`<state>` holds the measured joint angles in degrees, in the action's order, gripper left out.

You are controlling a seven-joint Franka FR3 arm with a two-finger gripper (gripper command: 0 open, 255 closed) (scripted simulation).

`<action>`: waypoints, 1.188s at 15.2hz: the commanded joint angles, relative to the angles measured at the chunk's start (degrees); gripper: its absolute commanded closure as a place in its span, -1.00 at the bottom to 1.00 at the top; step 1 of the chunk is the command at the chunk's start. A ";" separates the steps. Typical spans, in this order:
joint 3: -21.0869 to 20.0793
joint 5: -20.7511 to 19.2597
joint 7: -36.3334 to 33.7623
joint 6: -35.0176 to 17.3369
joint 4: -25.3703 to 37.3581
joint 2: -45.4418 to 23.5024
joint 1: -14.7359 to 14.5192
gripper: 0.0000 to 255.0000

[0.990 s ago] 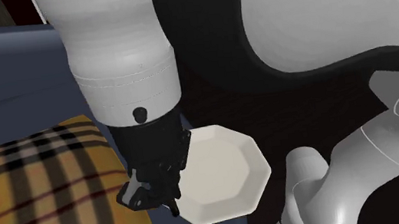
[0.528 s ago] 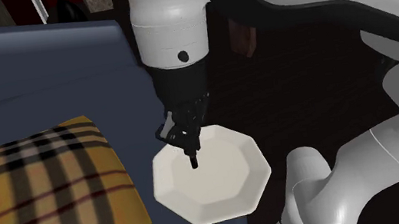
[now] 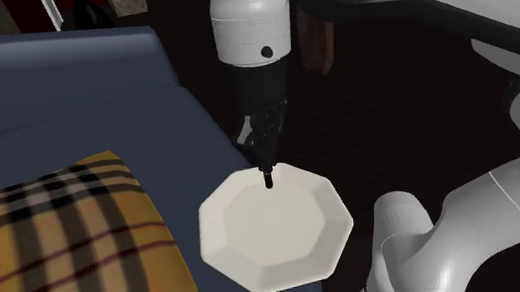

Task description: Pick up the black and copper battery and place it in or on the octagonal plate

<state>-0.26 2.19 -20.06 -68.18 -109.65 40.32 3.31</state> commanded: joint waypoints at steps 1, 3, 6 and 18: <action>0.07 -0.08 0.17 -1.37 -2.51 1.13 0.02 1.00; 0.05 -0.08 0.22 -2.74 -4.83 2.08 0.03 1.00; 0.03 -0.09 0.29 -4.78 -8.23 3.44 0.04 1.00; -0.03 -0.08 0.48 -10.08 -16.70 6.61 0.07 1.00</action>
<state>-0.30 2.11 -19.60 -78.19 -126.26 46.90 3.38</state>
